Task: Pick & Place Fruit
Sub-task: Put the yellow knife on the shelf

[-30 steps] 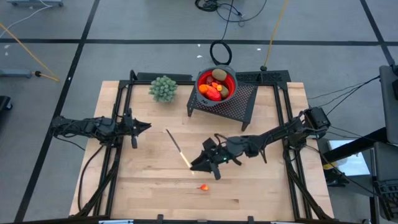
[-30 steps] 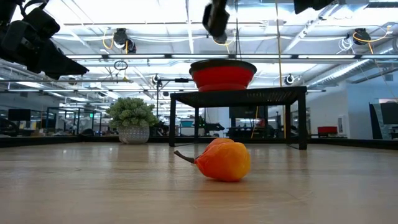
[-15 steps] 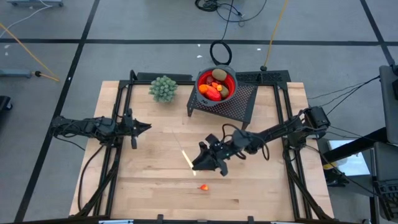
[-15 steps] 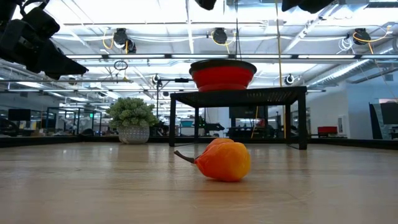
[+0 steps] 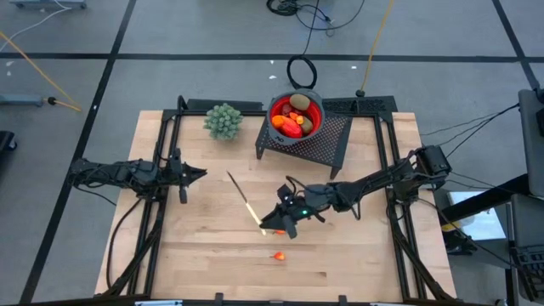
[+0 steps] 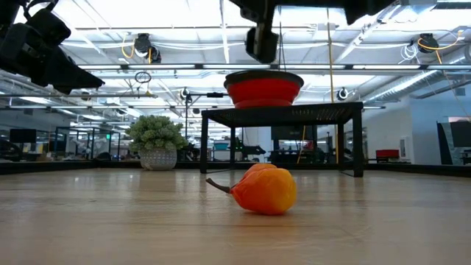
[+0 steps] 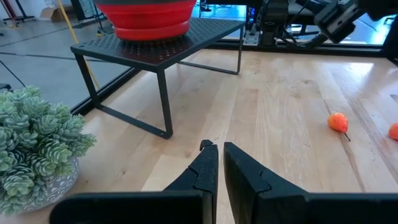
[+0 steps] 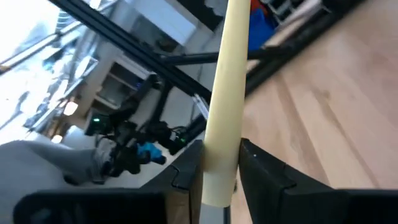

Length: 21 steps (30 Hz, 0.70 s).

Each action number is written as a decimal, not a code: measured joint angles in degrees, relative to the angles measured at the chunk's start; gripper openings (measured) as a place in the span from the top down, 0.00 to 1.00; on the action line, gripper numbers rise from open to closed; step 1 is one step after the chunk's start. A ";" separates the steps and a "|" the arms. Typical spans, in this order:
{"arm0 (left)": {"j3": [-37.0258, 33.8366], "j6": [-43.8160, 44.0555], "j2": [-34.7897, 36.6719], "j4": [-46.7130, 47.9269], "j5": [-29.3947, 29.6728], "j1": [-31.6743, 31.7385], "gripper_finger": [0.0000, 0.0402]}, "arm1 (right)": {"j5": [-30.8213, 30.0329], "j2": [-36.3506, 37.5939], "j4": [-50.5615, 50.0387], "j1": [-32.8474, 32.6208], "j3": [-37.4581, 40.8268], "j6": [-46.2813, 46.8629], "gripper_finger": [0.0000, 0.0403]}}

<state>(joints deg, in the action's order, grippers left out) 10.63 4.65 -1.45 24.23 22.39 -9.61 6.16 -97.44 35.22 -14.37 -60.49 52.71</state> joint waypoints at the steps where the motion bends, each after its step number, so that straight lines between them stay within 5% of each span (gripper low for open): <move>1: 0.00 -0.03 0.01 0.00 0.02 0.00 0.94 | -0.56 0.63 -1.83 -0.41 0.00 0.15 0.80; 21: 0.00 -1.30 0.02 0.00 0.20 0.00 0.94 | -36.60 28.27 -49.78 -8.25 -0.02 7.80 0.80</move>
<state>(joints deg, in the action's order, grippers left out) 10.63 3.36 -1.44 24.23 22.59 -9.61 -30.44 -69.17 -14.56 -22.62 -60.51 60.51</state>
